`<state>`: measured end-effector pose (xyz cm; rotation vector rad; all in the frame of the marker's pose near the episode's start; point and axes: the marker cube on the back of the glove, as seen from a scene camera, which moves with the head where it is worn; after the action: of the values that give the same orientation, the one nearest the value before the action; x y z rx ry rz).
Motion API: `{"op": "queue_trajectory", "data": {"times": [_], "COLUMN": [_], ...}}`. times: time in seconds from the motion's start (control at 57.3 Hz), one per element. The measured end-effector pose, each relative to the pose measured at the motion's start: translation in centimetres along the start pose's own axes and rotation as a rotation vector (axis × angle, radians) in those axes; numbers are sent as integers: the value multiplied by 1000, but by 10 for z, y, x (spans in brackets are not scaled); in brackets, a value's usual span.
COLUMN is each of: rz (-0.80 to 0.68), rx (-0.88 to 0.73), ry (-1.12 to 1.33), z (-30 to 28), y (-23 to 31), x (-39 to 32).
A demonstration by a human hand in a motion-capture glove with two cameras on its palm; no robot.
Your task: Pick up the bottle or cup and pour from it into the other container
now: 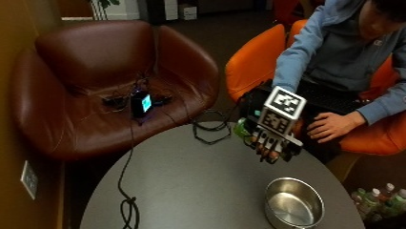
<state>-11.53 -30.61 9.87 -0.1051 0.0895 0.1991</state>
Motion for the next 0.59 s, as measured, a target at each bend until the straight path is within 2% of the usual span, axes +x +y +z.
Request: {"op": "queue_trajectory", "data": {"times": [0.122, 0.227, 0.419, 0.593], "rz": [-54, -87, -124, -147], "rx": [66, 67, 78, 68], "ry": [420, 680, 895, 949], "z": [-4, -2, 10, 16], "y": [-3, -2, -10, -16], "x": [-25, -46, -82, -99]}}
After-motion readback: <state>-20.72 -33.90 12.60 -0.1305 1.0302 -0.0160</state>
